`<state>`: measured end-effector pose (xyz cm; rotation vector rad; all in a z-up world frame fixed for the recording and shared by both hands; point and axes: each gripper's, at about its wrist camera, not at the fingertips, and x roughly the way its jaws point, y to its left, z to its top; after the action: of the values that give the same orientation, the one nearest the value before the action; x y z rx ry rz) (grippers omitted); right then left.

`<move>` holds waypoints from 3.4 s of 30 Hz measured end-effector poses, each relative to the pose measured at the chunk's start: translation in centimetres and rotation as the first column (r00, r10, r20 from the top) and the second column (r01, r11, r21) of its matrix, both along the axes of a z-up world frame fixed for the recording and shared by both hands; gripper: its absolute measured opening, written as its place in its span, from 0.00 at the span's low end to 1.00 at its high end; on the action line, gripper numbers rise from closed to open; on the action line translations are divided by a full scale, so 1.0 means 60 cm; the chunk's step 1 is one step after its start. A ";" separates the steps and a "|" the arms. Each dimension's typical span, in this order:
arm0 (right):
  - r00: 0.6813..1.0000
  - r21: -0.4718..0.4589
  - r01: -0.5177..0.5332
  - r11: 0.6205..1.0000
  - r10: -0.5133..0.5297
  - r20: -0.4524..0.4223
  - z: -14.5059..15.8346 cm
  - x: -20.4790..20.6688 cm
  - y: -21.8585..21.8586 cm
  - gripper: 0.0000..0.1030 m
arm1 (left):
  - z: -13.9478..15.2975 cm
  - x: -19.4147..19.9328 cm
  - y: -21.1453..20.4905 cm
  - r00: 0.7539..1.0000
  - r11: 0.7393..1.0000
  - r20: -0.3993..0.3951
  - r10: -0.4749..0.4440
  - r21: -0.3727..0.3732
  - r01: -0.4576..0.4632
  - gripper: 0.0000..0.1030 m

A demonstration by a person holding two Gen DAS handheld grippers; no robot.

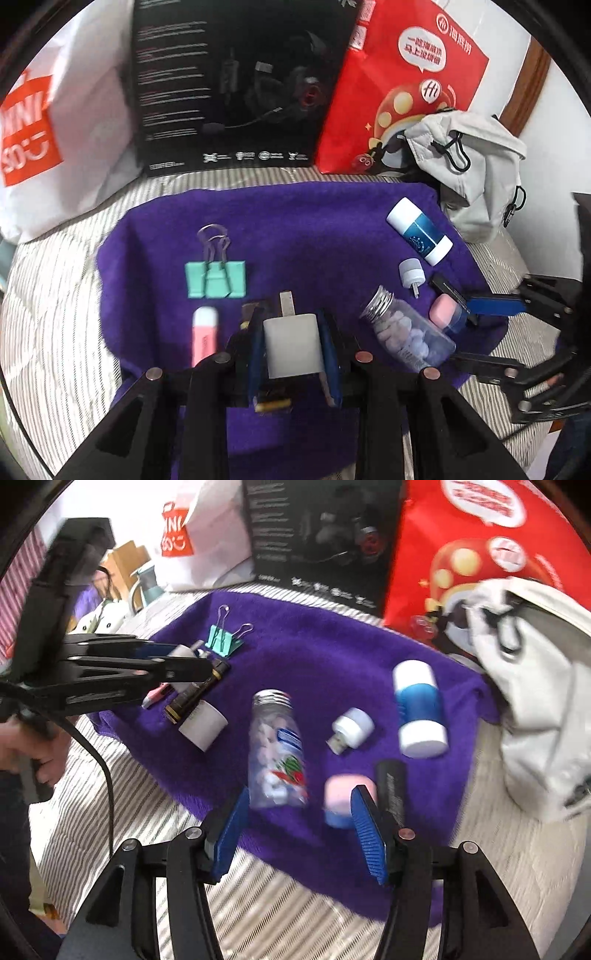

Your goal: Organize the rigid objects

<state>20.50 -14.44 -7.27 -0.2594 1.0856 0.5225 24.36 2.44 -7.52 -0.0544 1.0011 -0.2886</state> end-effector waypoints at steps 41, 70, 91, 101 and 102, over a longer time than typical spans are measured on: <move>0.961 0.073 0.275 0.959 -0.276 0.004 0.048 -0.116 -0.135 0.77 | 0.043 0.008 -0.052 0.995 0.988 0.097 -0.030 0.152 0.015 0.75; 0.934 0.041 0.336 0.941 -0.339 0.110 0.129 -0.246 -0.046 1.00 | 0.099 -0.342 -0.010 0.952 0.941 0.015 0.305 0.148 -0.304 1.00; 0.885 0.015 0.452 0.892 -0.450 0.121 0.128 -0.262 -0.103 1.00 | 0.135 -0.353 -0.030 0.962 0.940 0.070 0.264 0.203 -0.273 1.00; 0.887 0.018 0.447 0.894 -0.446 0.119 0.123 -0.264 -0.107 1.00 | 0.134 -0.352 -0.042 0.967 0.940 0.068 0.246 0.227 -0.255 1.00; 0.887 0.016 0.447 0.894 -0.445 0.120 0.123 -0.264 -0.106 1.00 | 0.135 -0.352 -0.043 0.967 0.940 0.067 0.246 0.225 -0.255 1.00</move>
<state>4.65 -20.82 0.09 -0.0436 0.9902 0.0840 3.26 -0.13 0.56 0.0363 0.9730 0.0620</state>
